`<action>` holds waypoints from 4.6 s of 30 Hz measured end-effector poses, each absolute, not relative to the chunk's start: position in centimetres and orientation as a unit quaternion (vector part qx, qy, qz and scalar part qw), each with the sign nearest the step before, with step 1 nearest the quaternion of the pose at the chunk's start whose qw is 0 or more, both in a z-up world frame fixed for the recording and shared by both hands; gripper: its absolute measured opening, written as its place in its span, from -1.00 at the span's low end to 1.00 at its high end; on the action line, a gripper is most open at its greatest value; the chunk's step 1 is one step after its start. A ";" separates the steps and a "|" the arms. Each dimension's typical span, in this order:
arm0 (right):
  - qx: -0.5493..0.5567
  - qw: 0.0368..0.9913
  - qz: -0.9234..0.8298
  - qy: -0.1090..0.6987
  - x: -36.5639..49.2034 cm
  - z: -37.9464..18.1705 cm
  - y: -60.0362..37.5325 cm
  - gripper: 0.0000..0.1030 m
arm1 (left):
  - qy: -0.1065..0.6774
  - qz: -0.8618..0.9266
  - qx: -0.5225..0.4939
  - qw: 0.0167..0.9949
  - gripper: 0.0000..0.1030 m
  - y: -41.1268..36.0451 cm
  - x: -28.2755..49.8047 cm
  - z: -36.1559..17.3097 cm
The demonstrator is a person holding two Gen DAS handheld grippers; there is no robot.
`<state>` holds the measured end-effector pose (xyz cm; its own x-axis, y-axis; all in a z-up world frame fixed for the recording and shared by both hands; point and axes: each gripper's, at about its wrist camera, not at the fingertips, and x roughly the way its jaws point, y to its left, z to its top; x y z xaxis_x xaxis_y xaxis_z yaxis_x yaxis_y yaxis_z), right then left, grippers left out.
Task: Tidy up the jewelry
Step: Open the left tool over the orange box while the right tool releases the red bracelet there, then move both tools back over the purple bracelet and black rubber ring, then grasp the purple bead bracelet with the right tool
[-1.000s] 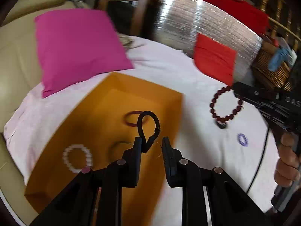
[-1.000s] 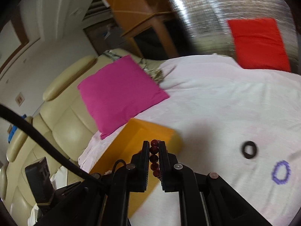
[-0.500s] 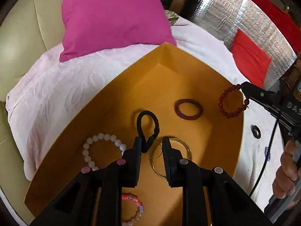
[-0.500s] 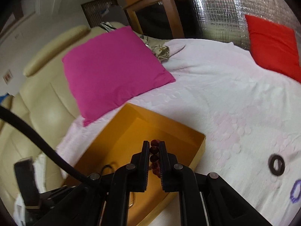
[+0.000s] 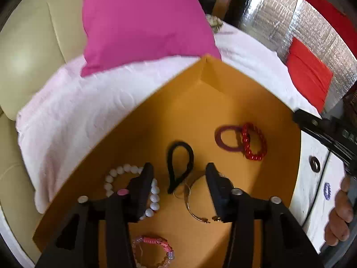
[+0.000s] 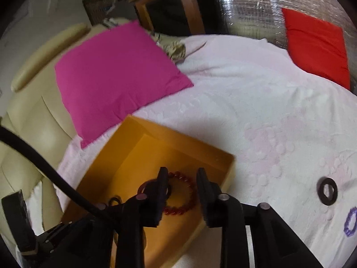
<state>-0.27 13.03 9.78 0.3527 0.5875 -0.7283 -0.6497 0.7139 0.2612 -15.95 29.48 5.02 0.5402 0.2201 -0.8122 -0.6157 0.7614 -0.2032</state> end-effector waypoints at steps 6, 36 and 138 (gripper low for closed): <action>-0.015 0.836 0.372 0.403 -0.5 12.3 6.9 -0.37 | 0.366 0.275 -0.192 0.868 0.09 27.4 -16.0 7.3; 0.196 0.855 0.224 0.425 2.9 8.3 -27.4 -0.37 | 0.315 0.147 0.043 0.937 0.54 0.8 -6.0 11.7; 0.018 0.883 0.141 0.447 7.6 2.7 -22.8 -0.75 | 0.437 0.075 -0.001 0.897 0.54 3.2 1.9 3.0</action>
